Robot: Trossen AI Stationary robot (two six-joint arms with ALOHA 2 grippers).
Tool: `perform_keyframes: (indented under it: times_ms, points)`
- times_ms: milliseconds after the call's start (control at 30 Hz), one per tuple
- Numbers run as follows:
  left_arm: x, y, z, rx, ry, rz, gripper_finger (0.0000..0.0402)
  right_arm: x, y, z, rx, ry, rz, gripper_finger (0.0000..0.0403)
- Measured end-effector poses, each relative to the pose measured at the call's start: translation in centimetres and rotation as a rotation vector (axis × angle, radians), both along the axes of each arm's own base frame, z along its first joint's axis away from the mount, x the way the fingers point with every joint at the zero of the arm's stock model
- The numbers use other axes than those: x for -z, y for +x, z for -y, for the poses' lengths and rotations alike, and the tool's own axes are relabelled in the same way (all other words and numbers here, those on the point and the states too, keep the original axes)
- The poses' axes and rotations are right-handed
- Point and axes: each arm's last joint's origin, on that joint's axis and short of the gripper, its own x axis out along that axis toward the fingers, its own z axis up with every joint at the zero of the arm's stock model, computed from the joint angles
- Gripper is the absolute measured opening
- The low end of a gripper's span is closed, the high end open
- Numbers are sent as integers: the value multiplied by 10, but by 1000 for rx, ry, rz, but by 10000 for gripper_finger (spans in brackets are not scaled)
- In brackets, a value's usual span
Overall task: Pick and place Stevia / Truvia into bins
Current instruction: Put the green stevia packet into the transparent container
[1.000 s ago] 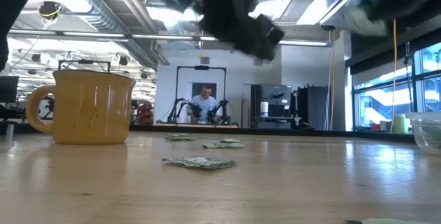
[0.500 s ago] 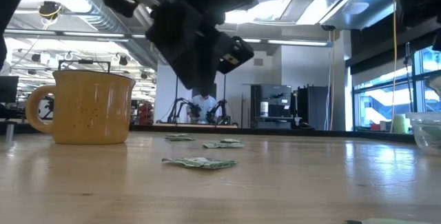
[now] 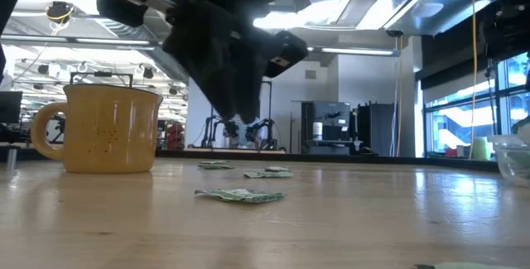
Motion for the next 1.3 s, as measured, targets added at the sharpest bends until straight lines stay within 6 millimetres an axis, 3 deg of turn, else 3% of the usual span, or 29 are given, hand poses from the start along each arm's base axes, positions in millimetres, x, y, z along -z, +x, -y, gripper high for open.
perform_keyframes:
  times_ms: [367,667,1067,1300]
  points:
    - [26,5,8,-49,48,-40,86,6,-2,1,9,-4,-10,44]
    - [47,8,9,-57,97,-79,84,7,-5,5,21,-59,-28,95]
    - [58,8,14,-120,97,-116,55,7,-5,5,26,-58,-29,101]
    - [59,8,14,-119,92,-121,14,-16,1,3,53,-106,44,101]
